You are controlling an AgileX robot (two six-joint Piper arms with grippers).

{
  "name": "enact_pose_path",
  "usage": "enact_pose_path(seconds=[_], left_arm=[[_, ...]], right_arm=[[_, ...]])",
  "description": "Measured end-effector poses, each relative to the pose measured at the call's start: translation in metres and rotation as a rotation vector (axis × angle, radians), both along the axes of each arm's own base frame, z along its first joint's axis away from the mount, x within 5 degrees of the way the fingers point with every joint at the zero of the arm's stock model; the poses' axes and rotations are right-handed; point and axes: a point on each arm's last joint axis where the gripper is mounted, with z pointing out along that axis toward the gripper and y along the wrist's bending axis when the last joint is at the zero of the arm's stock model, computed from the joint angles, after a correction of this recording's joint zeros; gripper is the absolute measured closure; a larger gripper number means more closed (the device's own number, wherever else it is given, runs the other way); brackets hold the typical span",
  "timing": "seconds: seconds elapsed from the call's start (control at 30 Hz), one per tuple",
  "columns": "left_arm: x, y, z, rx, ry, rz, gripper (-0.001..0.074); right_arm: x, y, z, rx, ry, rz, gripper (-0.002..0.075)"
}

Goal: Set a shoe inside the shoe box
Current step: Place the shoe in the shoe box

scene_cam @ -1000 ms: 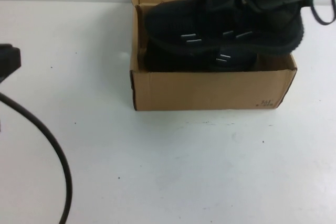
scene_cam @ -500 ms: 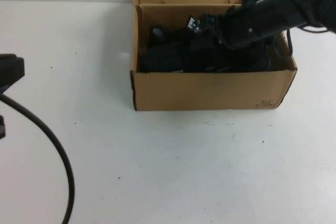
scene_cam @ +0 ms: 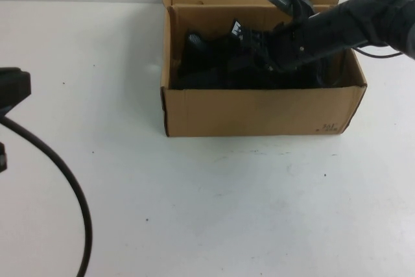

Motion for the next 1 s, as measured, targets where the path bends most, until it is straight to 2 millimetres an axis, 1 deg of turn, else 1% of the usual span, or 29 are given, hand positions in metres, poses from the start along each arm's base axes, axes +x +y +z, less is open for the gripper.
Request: enact_pose_path(seconds=[0.07,0.1,0.13,0.2,0.27,0.4,0.5,0.57,0.8,1.0], left_arm=[[0.0,0.0,0.0,0.001,0.005,-0.004,0.0736],[-0.001,0.0,-0.001,0.003,0.01,-0.007,0.0736],[-0.001,0.0,-0.001,0.008,0.013,-0.009,0.0736],[-0.001,0.0,-0.003,0.034,0.021,-0.013,0.0736],[-0.002,0.001,-0.006,0.08,0.033,-0.016,0.0736],[-0.004,0.009,-0.016,0.257,0.075,-0.013,0.0736],[-0.006,0.013,-0.02,0.336,0.111,-0.003,0.0736],[-0.006,0.014,-0.018,0.341,0.113,0.001,0.0736],[-0.007,0.014,-0.015,0.334,0.11,0.006,0.0736],[-0.007,0.014,-0.015,0.321,0.121,0.011,0.0736]], right_arm=[[-0.001,0.001,0.003,0.011,-0.023,0.013,0.0373],[-0.001,0.001,0.006,0.011,-0.04,0.021,0.0325],[-0.002,0.0,0.011,0.012,-0.059,0.022,0.0284],[-0.004,-0.002,0.023,-0.005,-0.101,0.025,0.0257],[-0.009,-0.006,0.04,-0.046,-0.165,0.034,0.0273],[-0.024,-0.017,0.073,-0.164,-0.288,0.06,0.0351],[-0.035,-0.022,0.092,-0.202,-0.342,0.076,0.0396],[-0.04,-0.024,0.101,-0.202,-0.362,0.076,0.0409],[-0.039,-0.02,0.112,-0.096,-0.377,0.031,0.0421],[-0.038,-0.019,0.115,-0.076,-0.389,0.016,0.043]])
